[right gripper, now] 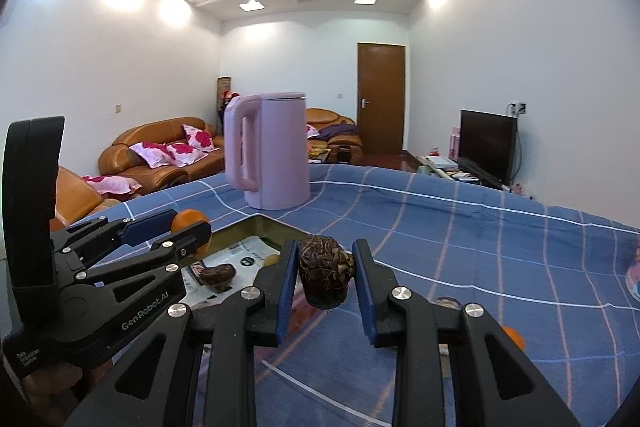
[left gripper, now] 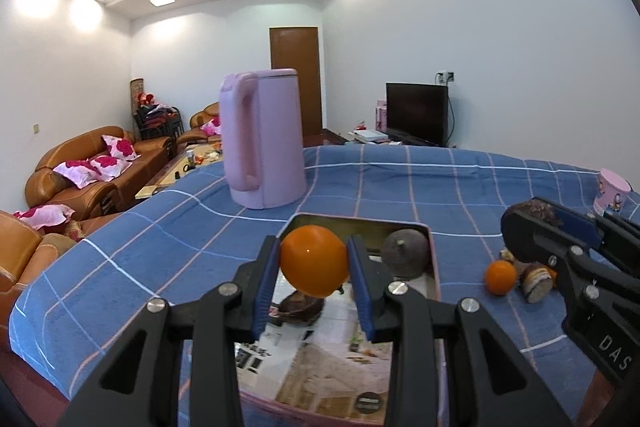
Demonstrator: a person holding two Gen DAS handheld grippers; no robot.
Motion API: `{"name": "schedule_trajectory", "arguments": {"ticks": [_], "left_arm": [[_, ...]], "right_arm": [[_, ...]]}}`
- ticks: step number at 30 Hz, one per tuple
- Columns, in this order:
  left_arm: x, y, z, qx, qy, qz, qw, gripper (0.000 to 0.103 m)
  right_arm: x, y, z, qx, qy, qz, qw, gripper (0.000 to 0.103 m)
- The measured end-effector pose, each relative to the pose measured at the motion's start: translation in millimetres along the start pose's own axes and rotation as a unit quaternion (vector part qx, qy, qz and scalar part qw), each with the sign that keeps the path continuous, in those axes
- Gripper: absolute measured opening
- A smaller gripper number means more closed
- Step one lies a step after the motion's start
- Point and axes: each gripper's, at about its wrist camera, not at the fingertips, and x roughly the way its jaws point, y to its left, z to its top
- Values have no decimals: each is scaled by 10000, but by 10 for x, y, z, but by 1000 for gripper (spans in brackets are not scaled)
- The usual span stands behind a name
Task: Organize fruits
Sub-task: 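Lower the orange into the tin and open the left tool while the right tool releases its fruit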
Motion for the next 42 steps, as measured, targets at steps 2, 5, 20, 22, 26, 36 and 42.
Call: {"name": "schedule_trajectory", "arguments": {"ticks": [2, 5, 20, 22, 26, 36, 42], "left_arm": [[31, 53, -3, -21, 50, 41, 10000, 36], [93, 113, -12, -64, 153, 66, 9998, 36], [264, 302, -85, -197, 554, 71, 9982, 36], [276, 308, -83, -205, 582, 58, 9981, 36], [293, 283, -92, -147, 640, 36, 9978, 36], [408, 261, -140, -88, 970, -43, 9952, 36], [459, 265, -166, -104, 1110, -57, 9937, 36]], "right_arm": [[62, 50, 25, -23, 29, 75, 10000, 29], [163, 134, 40, -60, 81, 178, 9998, 29], [487, 450, 12, -246, 379, 477, 9978, 30], [529, 461, -6, -246, 438, 494, 9975, 30], [569, 460, -23, -228, 522, 497, 9971, 30], [695, 464, -39, -224, 892, 548, 9943, 30], [785, 448, -65, -154, 1155, 596, 9914, 30]]}}
